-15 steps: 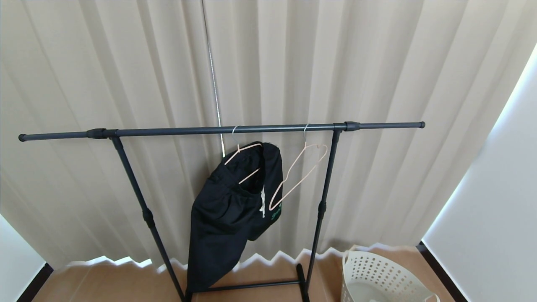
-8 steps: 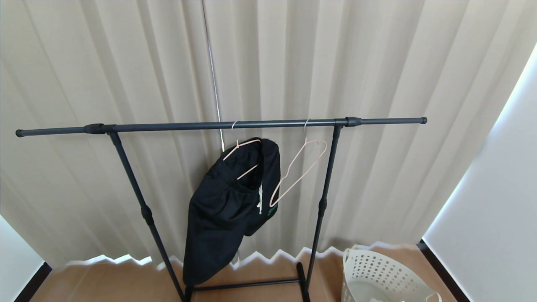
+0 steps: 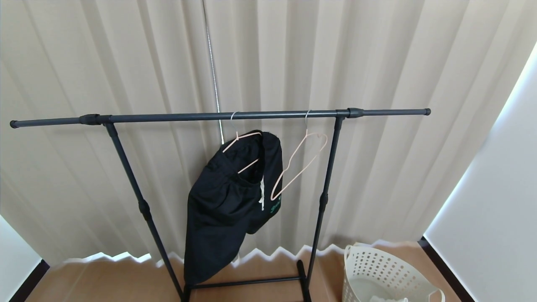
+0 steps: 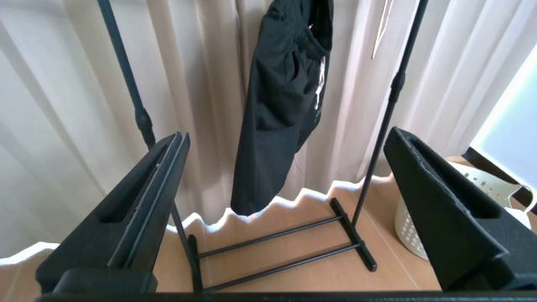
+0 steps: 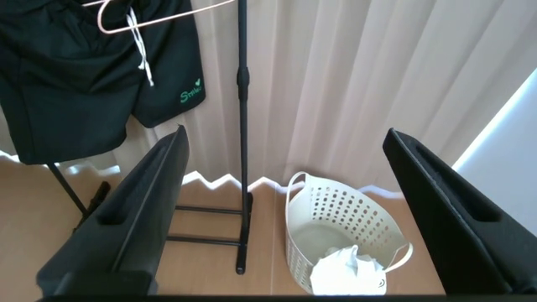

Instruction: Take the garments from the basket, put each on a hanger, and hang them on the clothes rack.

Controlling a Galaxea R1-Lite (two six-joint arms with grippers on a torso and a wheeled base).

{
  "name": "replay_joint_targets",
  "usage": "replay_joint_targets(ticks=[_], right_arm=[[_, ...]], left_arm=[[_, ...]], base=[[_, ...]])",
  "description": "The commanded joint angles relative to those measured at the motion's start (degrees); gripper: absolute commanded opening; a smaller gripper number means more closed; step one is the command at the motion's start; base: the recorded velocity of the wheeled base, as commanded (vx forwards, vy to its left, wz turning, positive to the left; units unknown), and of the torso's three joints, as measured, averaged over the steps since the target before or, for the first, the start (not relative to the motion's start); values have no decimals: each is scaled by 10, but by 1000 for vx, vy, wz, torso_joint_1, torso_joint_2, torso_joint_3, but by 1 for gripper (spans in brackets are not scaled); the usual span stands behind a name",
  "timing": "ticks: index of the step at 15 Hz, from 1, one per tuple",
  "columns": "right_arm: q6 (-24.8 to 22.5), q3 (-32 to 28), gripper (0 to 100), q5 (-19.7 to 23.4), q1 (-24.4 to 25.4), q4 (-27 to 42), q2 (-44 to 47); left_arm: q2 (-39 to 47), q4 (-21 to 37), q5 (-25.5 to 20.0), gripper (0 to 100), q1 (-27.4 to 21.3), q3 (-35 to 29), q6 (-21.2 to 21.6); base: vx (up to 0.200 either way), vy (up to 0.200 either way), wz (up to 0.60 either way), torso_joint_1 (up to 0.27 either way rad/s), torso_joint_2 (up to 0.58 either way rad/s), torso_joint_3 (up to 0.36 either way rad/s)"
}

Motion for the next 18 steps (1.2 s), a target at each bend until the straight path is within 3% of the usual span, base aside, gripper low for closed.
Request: replay_joint_targets(ticks=[1,18], right_arm=[[0,0,100,0,0,0,2],[1,0,100,0,0,-1,2]], left_arm=[[1,0,1,100,1,0,0],[1,0,1,100,2,0,-1]], base=[[0,0,0,-144,334,183],[0,0,0,-155,372,216]])
